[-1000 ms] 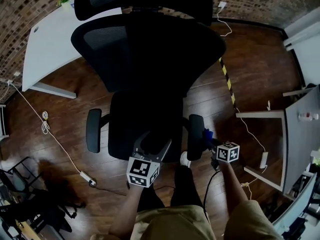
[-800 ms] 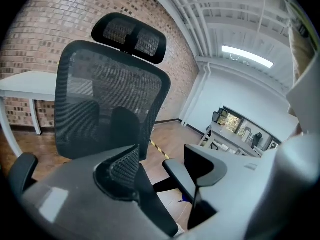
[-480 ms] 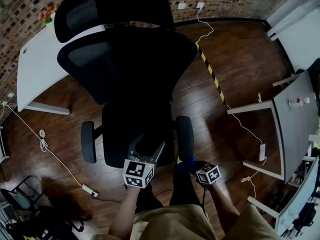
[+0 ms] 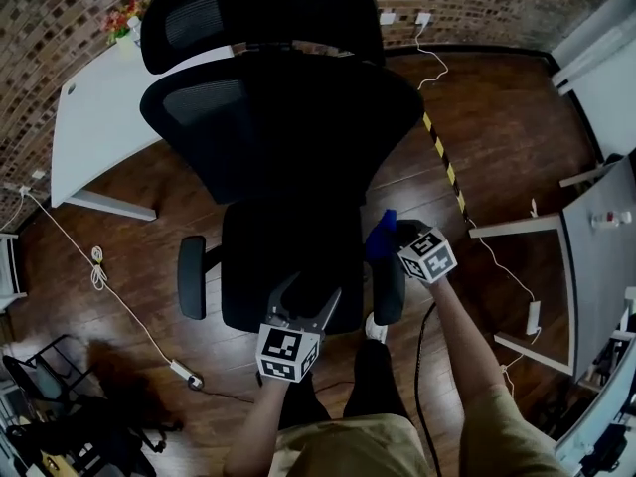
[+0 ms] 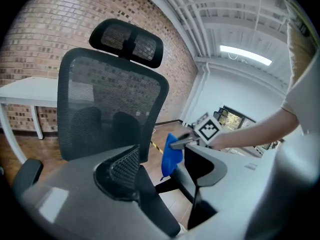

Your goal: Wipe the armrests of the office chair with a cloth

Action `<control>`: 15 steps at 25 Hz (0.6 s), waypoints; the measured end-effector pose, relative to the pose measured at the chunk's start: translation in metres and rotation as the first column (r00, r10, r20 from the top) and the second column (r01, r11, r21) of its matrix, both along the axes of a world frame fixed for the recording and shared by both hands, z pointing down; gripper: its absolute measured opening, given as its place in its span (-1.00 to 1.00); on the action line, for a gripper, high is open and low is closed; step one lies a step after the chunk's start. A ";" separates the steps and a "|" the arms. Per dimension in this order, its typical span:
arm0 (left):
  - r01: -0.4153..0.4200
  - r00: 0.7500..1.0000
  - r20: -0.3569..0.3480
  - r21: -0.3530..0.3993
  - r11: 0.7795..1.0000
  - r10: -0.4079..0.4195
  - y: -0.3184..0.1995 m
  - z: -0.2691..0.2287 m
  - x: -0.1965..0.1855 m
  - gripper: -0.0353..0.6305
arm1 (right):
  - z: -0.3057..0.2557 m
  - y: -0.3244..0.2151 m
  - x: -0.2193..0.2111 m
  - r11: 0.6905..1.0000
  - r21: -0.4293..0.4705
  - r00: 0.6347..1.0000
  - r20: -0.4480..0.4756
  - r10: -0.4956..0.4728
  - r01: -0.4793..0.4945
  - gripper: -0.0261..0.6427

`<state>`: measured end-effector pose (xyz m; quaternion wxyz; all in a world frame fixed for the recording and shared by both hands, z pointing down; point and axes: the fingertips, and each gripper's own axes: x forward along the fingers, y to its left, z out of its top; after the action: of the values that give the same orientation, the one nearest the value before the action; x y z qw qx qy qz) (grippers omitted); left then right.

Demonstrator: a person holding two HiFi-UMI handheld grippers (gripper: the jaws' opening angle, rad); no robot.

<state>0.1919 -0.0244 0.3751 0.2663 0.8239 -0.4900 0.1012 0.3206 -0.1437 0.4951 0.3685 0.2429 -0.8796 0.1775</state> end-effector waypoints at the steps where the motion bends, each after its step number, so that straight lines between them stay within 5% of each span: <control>1: 0.008 1.000 0.002 -0.003 1.000 -0.008 0.002 0.001 -0.004 -0.06 | 0.011 -0.009 -0.010 0.999 -0.009 0.998 -0.038 -0.050 0.050 -0.82; 4: 0.026 1.000 0.004 -0.016 1.000 -0.026 0.008 0.008 -0.009 -0.06 | 0.052 -0.010 -0.013 0.981 -0.093 0.969 -0.164 -0.186 0.173 -0.82; 6: 0.028 1.000 0.001 -0.024 0.999 -0.028 0.012 0.012 -0.007 -0.06 | 0.069 -0.002 0.001 0.973 -0.150 0.965 -0.167 -0.200 0.176 -0.82; 10: -0.002 1.000 0.008 -0.043 0.999 0.002 0.017 0.023 -0.001 -0.06 | 0.067 -0.003 0.030 0.978 -0.210 1.000 -0.030 -0.006 0.000 -0.82; 15: -0.034 0.999 0.012 -0.044 0.998 0.034 0.012 0.033 0.016 -0.06 | 0.088 0.027 0.076 0.950 -0.288 0.991 -0.094 0.097 -0.120 -0.83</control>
<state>0.2077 -0.0124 0.4078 0.2793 0.8254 -0.4753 0.1213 0.3965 -0.1169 0.5834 0.4246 0.2403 -0.8136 0.3162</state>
